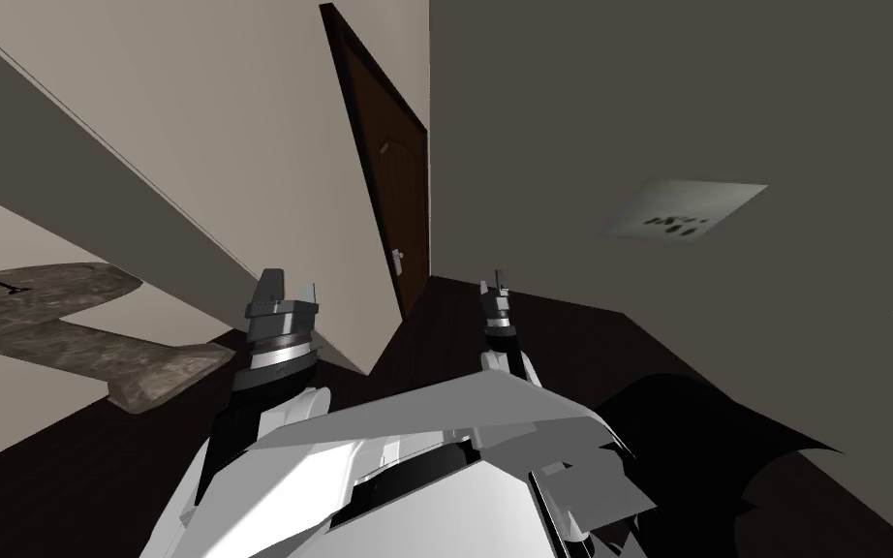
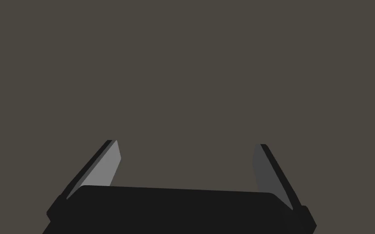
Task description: Pull the door open
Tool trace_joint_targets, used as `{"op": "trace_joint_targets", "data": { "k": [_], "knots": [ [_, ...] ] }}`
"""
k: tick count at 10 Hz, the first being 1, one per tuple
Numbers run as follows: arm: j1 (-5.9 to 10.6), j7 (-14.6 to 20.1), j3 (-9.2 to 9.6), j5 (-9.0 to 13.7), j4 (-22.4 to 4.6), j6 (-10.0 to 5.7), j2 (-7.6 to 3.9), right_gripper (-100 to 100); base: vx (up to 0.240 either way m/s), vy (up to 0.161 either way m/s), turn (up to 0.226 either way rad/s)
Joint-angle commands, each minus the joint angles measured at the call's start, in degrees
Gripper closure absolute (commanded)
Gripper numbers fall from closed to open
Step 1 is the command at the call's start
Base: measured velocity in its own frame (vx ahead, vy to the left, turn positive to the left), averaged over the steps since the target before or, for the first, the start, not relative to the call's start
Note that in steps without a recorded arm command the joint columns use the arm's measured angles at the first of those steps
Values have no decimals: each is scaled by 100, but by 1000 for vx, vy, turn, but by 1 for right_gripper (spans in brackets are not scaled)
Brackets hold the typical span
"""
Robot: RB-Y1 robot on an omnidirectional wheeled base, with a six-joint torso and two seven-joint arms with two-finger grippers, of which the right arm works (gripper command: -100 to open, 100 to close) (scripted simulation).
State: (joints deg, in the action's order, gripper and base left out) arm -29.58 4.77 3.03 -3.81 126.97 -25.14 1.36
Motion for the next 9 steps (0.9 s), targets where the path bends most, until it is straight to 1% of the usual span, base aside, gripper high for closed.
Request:
{"op": "trace_joint_targets", "data": {
  "k": [1, 2, 3, 6, 7, 8, 9],
  "knots": [
    [2, -122, -21, -177, -98, -39, -107, -100, 124, -17, 154],
    [3, -172, -29, -249, -138, -55, -146, -100, 232, -40, 166],
    [5, -266, -46, -386, -214, -84, -210, -100, 216, -20, 212],
    [11, -503, -86, -729, -405, -158, -342, -100, 185, -35, 174],
    [12, -548, -94, -795, -441, -172, -363, -100, 171, -26, 113],
    [14, -638, -110, -926, -514, -200, -406, -100, 155, -26, 152],
    [15, -690, -119, -1001, -555, -216, -424, -100, 125, -35, 114]
  ]
}}
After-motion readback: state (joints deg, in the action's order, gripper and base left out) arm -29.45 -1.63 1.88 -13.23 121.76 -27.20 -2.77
